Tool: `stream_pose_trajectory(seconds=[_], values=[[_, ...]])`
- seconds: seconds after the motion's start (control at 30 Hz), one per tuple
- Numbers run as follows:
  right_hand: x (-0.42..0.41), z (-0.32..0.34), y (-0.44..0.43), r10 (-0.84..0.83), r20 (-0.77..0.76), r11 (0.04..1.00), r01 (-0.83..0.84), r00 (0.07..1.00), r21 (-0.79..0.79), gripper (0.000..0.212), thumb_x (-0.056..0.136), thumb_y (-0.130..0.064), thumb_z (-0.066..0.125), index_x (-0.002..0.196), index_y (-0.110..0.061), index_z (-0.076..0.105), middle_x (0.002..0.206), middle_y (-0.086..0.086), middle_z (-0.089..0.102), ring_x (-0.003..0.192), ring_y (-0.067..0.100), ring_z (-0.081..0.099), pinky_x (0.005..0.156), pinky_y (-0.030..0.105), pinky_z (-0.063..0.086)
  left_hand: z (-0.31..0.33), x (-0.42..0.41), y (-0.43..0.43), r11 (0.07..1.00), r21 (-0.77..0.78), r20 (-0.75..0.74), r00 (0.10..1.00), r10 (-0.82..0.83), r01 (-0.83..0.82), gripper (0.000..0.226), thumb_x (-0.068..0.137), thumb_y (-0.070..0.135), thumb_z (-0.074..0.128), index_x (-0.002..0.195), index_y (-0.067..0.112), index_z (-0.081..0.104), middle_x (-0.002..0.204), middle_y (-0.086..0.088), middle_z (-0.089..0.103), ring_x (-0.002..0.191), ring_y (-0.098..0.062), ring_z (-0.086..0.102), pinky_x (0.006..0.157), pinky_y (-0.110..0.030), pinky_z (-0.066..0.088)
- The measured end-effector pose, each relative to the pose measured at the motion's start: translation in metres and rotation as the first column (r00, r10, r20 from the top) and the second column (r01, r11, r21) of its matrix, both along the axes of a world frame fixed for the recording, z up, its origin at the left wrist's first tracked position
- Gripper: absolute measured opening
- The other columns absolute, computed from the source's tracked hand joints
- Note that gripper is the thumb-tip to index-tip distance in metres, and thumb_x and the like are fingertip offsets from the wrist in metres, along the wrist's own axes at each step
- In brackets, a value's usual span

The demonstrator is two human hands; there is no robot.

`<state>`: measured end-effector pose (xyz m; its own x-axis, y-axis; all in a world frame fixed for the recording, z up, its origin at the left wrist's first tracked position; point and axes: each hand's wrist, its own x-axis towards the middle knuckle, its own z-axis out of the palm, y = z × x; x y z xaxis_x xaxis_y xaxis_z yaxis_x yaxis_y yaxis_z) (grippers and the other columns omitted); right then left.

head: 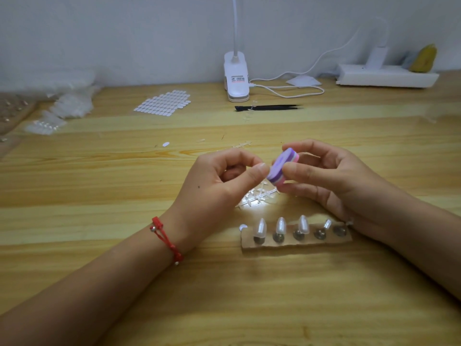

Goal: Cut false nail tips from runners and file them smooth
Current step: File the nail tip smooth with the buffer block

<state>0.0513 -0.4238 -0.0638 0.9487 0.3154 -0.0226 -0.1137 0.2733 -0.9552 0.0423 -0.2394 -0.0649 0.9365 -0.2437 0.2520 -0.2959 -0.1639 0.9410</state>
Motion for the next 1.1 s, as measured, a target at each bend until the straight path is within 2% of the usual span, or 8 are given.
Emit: stream_pose_trajectory(seconds=[0.1, 0.2, 0.33, 0.47, 0.6, 0.87, 1.03, 1.1], values=[[0.0002, 0.0002, -0.0004, -0.016, -0.017, 0.999, 0.017, 1.0, 0.034, 0.034, 0.058, -0.011, 0.074, 0.092, -0.012, 0.067, 0.078, 0.006, 0.073, 0.07, 0.016, 0.072, 0.064, 0.022, 0.057, -0.0004, 0.0004, 0.0004, 1.0, -0.014, -0.015, 1.0, 0.016, -0.016, 0.014, 0.086, 0.011, 0.063, 0.072, 0.013, 0.063, 0.059, -0.011, 0.031, 0.043, -0.005, 0.023, 0.042, -0.011, 0.024], [-0.0016, 0.0005, 0.0009, 0.041, 0.01, 0.999, -0.041, 0.999, -0.022, 0.03, 0.054, -0.012, 0.078, 0.084, -0.016, 0.074, 0.08, 0.009, 0.074, 0.074, 0.019, 0.073, 0.065, 0.022, 0.057, 0.0004, 0.0003, 0.0, 1.0, 0.004, -0.01, 1.0, -0.004, 0.004, 0.013, 0.086, 0.012, 0.062, 0.073, 0.012, 0.063, 0.057, -0.016, 0.03, 0.045, -0.008, 0.025, 0.043, -0.011, 0.025], [0.0004, -0.0014, -0.0011, -0.003, -0.003, 1.0, 0.003, 1.0, 0.021, 0.031, 0.058, -0.012, 0.075, 0.089, -0.014, 0.072, 0.079, 0.007, 0.073, 0.071, 0.016, 0.073, 0.063, 0.021, 0.057, 0.0005, 0.0003, 0.0, 1.0, -0.017, -0.024, 1.0, 0.009, -0.01, 0.015, 0.086, 0.011, 0.061, 0.072, 0.012, 0.062, 0.057, -0.007, 0.029, 0.042, -0.003, 0.023, 0.042, -0.01, 0.023], [-0.0025, -0.0001, 0.0024, 0.069, 0.047, 0.995, -0.066, 0.996, -0.072, 0.03, 0.054, -0.016, 0.08, 0.083, -0.019, 0.077, 0.082, 0.008, 0.074, 0.074, 0.018, 0.073, 0.064, 0.022, 0.057, 0.0011, -0.0003, 0.0004, 1.0, -0.01, -0.03, 0.999, -0.014, 0.013, 0.014, 0.088, 0.01, 0.06, 0.074, 0.009, 0.063, 0.059, -0.013, 0.035, 0.045, -0.008, 0.024, 0.043, -0.013, 0.023], [0.0025, -0.0009, -0.0024, -0.022, -0.019, 0.999, 0.023, 1.0, 0.049, 0.028, 0.06, -0.012, 0.074, 0.088, -0.015, 0.072, 0.079, 0.005, 0.073, 0.07, 0.015, 0.072, 0.061, 0.021, 0.056, 0.002, -0.0017, 0.0005, 1.0, -0.008, -0.022, 1.0, -0.002, 0.001, 0.017, 0.087, 0.009, 0.06, 0.071, 0.011, 0.061, 0.056, -0.007, 0.029, 0.042, -0.003, 0.023, 0.042, -0.01, 0.024], [0.0001, -0.0008, -0.0016, 0.111, 0.019, 0.993, -0.11, 0.994, -0.047, 0.035, 0.058, -0.013, 0.077, 0.092, -0.022, 0.079, 0.088, 0.008, 0.075, 0.08, 0.017, 0.073, 0.066, 0.022, 0.056, 0.0011, 0.0002, 0.0001, 1.0, -0.004, -0.023, 0.999, 0.024, -0.024, 0.016, 0.089, 0.009, 0.059, 0.073, 0.01, 0.062, 0.055, -0.006, 0.03, 0.045, -0.006, 0.023, 0.043, -0.012, 0.023], [0.0031, -0.0008, -0.0041, 0.078, -0.014, 0.996, -0.077, 0.997, 0.05, 0.035, 0.065, -0.01, 0.072, 0.096, -0.022, 0.079, 0.097, 0.007, 0.075, 0.084, 0.015, 0.072, 0.071, 0.02, 0.056, -0.0013, -0.0004, 0.0001, 1.0, 0.031, 0.002, 1.0, -0.003, 0.003, 0.016, 0.09, 0.01, 0.06, 0.074, 0.009, 0.061, 0.059, -0.01, 0.032, 0.046, -0.008, 0.024, 0.044, -0.013, 0.024], [0.0008, -0.0011, -0.0034, 0.14, 0.004, 0.99, -0.14, 0.99, -0.015, 0.036, 0.069, -0.008, 0.071, 0.101, -0.023, 0.077, 0.098, 0.007, 0.075, 0.086, 0.015, 0.072, 0.072, 0.021, 0.056, -0.0017, 0.0, 0.0012, 0.999, 0.025, 0.031, 0.999, 0.031, -0.032, 0.016, 0.09, 0.011, 0.06, 0.074, 0.009, 0.061, 0.055, -0.006, 0.028, 0.043, -0.004, 0.022, 0.043, -0.012, 0.023]])
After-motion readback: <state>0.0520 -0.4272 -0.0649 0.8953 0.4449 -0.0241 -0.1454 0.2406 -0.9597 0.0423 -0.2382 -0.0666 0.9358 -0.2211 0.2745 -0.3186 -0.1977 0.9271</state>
